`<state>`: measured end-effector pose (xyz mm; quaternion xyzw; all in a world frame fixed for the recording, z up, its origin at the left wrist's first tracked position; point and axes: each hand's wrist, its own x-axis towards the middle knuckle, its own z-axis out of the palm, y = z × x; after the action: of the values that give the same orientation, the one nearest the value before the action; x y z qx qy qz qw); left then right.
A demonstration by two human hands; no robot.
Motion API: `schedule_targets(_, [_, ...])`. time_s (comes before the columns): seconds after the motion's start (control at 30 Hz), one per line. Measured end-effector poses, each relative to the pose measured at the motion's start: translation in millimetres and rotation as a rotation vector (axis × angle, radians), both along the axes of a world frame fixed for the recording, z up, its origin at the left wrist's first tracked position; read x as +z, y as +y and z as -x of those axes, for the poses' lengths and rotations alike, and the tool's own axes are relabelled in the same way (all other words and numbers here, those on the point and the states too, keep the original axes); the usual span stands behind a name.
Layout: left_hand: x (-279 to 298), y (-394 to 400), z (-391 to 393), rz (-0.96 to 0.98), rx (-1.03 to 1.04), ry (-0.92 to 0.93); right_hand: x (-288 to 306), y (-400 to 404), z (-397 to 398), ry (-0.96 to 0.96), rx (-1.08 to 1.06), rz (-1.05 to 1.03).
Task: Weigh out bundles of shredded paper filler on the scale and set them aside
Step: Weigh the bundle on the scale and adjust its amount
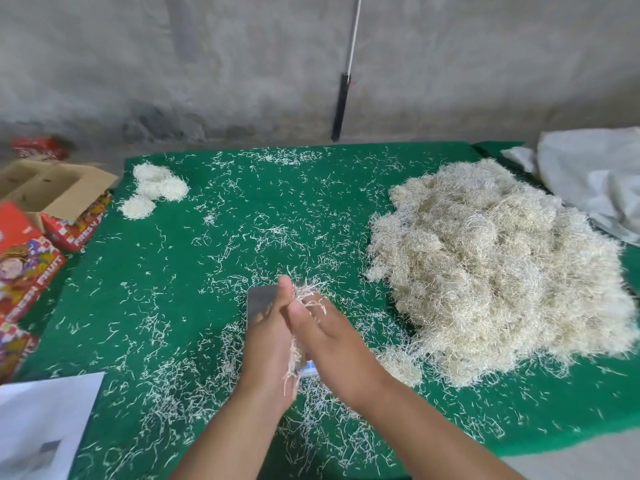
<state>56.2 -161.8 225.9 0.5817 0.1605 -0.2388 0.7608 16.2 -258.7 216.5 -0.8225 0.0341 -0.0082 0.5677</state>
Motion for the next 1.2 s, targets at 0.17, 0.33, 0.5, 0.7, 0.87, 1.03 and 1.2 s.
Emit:
schedule_targets(0.17, [-13,11,-10,-0.221,-0.113,-0.056,-5,-22,9,0.098,-0.103,-0.247])
schedule_targets(0.33, [-5,19,-13,-0.445,-0.528,-0.089,-15,-37,12,0.206,-0.159,-0.364])
schedule_targets(0.5, [-12,21,-15,-0.309,-0.604,-0.03,-23,-46,5,0.24,-0.258,-0.462])
schedule_targets(0.7, [-31,18,-25,-0.293,-0.61,-0.005,-42,-49,-5,0.285,-0.413,-0.476])
schedule_targets(0.87, [-53,43,-33,-0.449,-0.605,0.002,-47,-131,-19,0.29,-0.951,-0.876])
schedule_targets(1.03, [-96,97,-48,-0.659,-0.428,0.003,-67,-213,-16,0.289,-1.139,-0.576])
schedule_targets(1.2, [-114,92,-77,-0.799,-0.367,-0.183,-109,-213,-21,0.453,-0.898,-0.26])
